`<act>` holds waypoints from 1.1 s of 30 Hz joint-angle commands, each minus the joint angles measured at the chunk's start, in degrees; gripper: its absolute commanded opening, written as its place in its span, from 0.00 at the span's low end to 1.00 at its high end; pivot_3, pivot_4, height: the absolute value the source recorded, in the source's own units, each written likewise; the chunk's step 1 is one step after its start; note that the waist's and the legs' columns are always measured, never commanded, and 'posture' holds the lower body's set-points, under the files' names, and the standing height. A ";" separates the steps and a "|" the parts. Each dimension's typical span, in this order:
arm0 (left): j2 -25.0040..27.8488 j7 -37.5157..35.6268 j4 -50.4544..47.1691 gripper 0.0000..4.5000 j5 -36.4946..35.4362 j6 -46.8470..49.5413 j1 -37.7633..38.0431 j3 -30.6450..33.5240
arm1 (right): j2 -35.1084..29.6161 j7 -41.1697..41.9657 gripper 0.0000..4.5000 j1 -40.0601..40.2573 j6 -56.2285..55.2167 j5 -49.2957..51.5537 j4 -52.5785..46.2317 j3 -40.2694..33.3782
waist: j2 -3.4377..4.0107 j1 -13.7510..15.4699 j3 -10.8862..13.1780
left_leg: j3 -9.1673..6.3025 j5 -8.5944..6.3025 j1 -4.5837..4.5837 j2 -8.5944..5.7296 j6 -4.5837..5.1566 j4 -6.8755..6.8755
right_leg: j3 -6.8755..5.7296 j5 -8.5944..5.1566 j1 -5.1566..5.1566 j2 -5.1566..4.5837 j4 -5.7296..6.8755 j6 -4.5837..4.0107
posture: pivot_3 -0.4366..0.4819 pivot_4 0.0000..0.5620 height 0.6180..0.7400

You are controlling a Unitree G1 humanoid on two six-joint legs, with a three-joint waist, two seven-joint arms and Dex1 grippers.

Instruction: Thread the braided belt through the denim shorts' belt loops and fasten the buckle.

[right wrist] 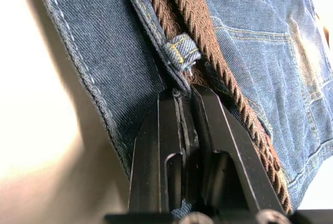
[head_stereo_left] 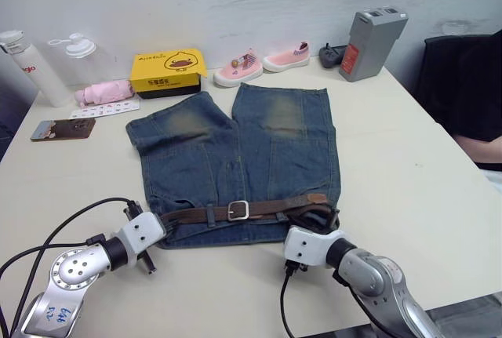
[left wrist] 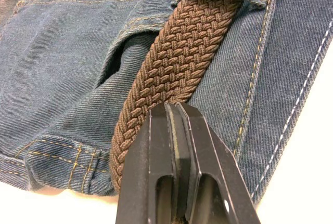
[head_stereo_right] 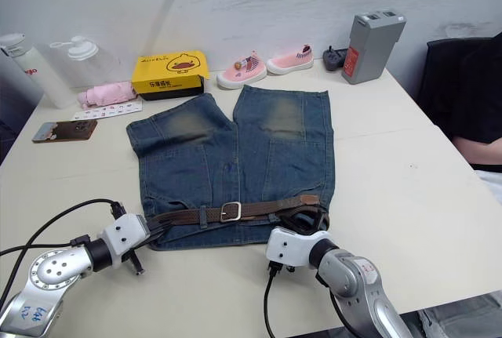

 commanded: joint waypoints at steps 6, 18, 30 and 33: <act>2.43 -4.77 -0.62 0.01 2.30 -0.85 6.71 -3.71 | -3.30 0.08 0.00 2.29 2.53 -1.17 1.25 -3.79 | -0.06 0.43 -0.04 | -0.01 -0.16 0.03 -0.02 0.25 0.04 | 0.02 0.00 0.08 -0.25 -0.09 0.00 | 0.48 0.27 0.77; 5.02 -11.44 -6.88 0.89 -7.52 3.00 7.47 0.77 | -9.88 13.59 0.95 5.64 7.34 16.29 -8.32 -15.44 | -0.20 0.93 0.14 | 0.00 -0.27 -0.06 -0.03 0.37 0.13 | -0.10 -0.09 0.35 -0.58 -0.17 0.13 | 0.48 0.27 0.77; 11.44 -20.00 -14.51 0.89 -35.54 26.42 3.94 19.54 | -12.51 26.84 0.99 -4.79 30.91 56.45 -14.77 -47.06 | -0.05 1.01 1.08 | -0.12 -0.26 -0.12 0.04 0.34 0.12 | -0.28 -0.08 0.46 -0.61 -0.35 0.19 | 0.48 0.27 0.77; 10.98 -19.51 -11.89 0.89 -31.58 24.25 1.92 18.11 | -13.81 25.42 0.99 -8.16 32.63 60.65 -11.63 -50.21 | 0.02 0.98 1.14 | -0.20 -0.26 -0.05 0.01 0.35 0.11 | -0.30 -0.05 0.69 -0.64 -0.62 0.23 | 0.48 0.27 0.77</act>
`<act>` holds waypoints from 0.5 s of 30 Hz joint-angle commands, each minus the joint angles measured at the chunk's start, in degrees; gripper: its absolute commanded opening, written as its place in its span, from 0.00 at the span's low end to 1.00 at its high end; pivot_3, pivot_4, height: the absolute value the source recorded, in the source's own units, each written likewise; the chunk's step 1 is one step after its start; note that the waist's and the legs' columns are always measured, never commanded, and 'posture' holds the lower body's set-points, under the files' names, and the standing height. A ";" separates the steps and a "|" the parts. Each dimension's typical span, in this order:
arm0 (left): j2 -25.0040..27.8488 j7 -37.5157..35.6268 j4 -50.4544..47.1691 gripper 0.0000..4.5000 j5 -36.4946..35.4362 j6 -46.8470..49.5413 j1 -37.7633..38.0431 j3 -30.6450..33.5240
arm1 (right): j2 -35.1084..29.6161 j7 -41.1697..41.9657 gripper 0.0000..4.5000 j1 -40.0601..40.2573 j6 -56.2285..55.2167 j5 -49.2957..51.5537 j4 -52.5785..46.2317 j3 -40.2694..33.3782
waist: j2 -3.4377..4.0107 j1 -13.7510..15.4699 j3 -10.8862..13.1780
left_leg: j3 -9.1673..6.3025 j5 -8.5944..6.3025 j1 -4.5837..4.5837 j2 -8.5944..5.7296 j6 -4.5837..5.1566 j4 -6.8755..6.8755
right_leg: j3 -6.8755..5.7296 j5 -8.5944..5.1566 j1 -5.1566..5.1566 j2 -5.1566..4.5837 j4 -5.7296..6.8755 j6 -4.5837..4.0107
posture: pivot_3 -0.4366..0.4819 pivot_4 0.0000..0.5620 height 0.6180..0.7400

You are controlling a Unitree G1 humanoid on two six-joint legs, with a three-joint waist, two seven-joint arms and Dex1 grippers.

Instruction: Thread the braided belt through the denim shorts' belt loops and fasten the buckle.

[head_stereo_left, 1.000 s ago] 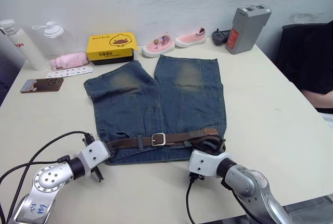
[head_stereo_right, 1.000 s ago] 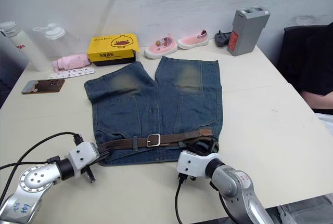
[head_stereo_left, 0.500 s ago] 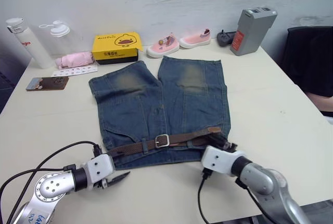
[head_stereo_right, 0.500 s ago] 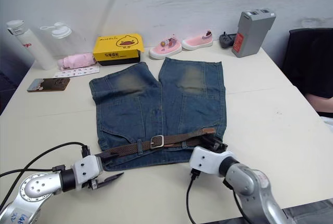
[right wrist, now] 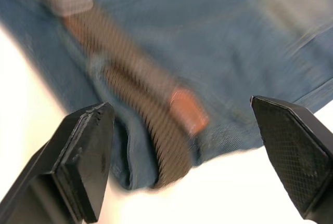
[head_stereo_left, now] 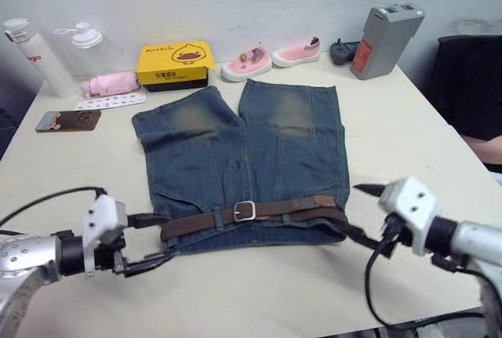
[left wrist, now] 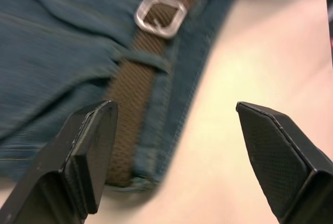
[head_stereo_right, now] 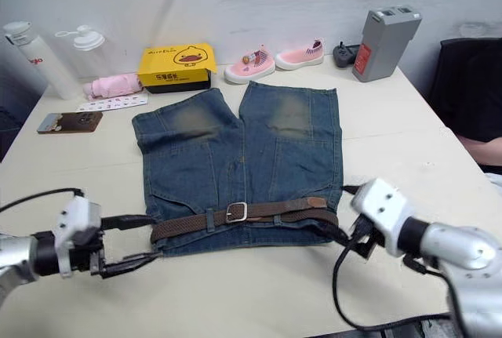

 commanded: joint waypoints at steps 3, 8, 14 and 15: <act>-2.16 1.93 2.66 0.89 2.76 -2.10 -4.24 -1.96 | -2.45 -2.59 0.99 -1.13 0.47 4.45 3.09 -2.09 | -0.02 0.02 0.01 | 0.00 -0.03 -0.01 -0.05 0.04 -0.03 | 0.06 0.00 0.03 -0.06 -0.11 -0.01 | 0.48 0.27 0.77; -4.44 3.32 3.07 0.89 3.44 -1.95 -6.63 -3.45 | -2.19 -6.61 0.99 0.27 -0.89 5.13 3.95 0.32 | -0.02 -0.10 0.01 | 0.01 -0.04 -0.09 -0.06 0.07 -0.04 | 0.09 0.08 0.02 -0.08 -0.21 0.14 | 0.48 0.27 0.77; -5.52 3.59 2.66 0.89 3.94 -1.89 -7.04 -4.06 | -2.63 -9.06 0.99 2.11 -2.72 5.59 4.84 1.88 | 0.02 -0.08 0.03 | 0.08 -0.03 -0.08 -0.06 0.05 -0.04 | 0.04 0.15 0.02 -0.04 -0.26 0.27 | 0.48 0.27 0.77; -5.61 3.51 2.83 0.89 3.92 -1.89 -7.10 -3.99 | -2.64 -9.44 0.99 2.15 -2.74 5.88 4.88 1.88 | 0.02 -0.07 0.03 | 0.08 -0.03 -0.08 -0.06 0.04 -0.03 | 0.04 0.16 0.03 -0.04 -0.27 0.29 | 0.48 0.27 0.77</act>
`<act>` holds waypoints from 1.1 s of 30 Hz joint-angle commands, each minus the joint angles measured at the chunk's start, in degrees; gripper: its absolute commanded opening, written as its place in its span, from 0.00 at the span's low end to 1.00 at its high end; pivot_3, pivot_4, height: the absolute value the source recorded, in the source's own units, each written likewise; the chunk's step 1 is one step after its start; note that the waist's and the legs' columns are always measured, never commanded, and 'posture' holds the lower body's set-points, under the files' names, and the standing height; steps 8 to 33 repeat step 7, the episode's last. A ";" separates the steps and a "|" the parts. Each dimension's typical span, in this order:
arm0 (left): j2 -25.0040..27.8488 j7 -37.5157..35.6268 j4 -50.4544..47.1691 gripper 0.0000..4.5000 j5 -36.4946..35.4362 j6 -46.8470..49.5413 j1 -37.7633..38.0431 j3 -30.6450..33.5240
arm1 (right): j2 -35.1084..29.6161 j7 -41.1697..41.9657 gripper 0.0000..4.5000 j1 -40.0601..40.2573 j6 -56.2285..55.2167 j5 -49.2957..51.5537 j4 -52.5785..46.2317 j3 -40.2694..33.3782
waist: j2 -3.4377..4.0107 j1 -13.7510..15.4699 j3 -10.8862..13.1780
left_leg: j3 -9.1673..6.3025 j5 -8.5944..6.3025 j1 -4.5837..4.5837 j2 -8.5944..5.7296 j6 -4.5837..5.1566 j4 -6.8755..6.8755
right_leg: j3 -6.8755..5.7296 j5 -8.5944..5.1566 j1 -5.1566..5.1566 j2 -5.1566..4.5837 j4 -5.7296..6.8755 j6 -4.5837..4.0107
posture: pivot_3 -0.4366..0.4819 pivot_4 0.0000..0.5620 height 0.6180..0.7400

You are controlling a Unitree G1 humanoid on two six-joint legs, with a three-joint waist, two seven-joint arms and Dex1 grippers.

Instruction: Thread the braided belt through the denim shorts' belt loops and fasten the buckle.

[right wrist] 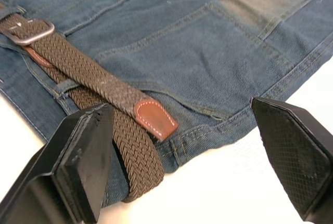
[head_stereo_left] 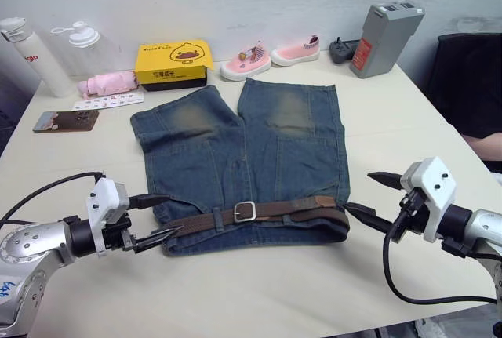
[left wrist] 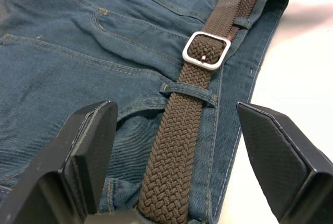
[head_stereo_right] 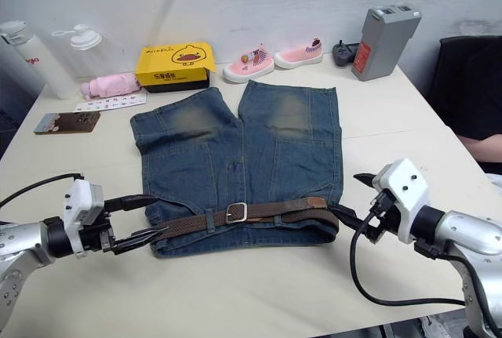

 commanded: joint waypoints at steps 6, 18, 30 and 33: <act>-0.40 -0.04 -0.55 0.89 -0.20 -0.02 -0.09 0.37 | -1.57 -1.90 0.99 0.70 -1.39 2.68 -0.38 0.11 | 0.01 0.03 0.01 | 0.00 0.00 0.00 -0.01 0.00 0.00 | 0.02 0.02 0.01 -0.01 -0.06 0.04 | 0.48 0.27 0.77; -0.44 0.23 -0.48 0.89 0.10 -0.19 -0.27 0.40 | -1.72 -2.09 0.99 0.81 -1.50 2.82 -0.33 0.19 | 0.01 0.03 0.01 | -0.01 0.00 -0.01 0.00 0.00 0.00 | 0.01 0.02 0.02 -0.01 -0.07 0.04 | 0.48 0.27 0.77; -0.44 0.23 -0.48 0.89 0.10 -0.19 -0.27 0.40 | -1.72 -2.09 0.99 0.81 -1.50 2.82 -0.33 0.19 | 0.01 0.03 0.01 | -0.01 0.00 -0.01 0.00 0.00 0.00 | 0.01 0.02 0.02 -0.01 -0.07 0.04 | 0.48 0.27 0.77; -0.44 0.23 -0.48 0.89 0.10 -0.19 -0.27 0.40 | -1.72 -2.09 0.99 0.81 -1.50 2.82 -0.33 0.19 | 0.01 0.03 0.01 | -0.01 0.00 -0.01 0.00 0.00 0.00 | 0.01 0.02 0.02 -0.01 -0.07 0.04 | 0.48 0.27 0.77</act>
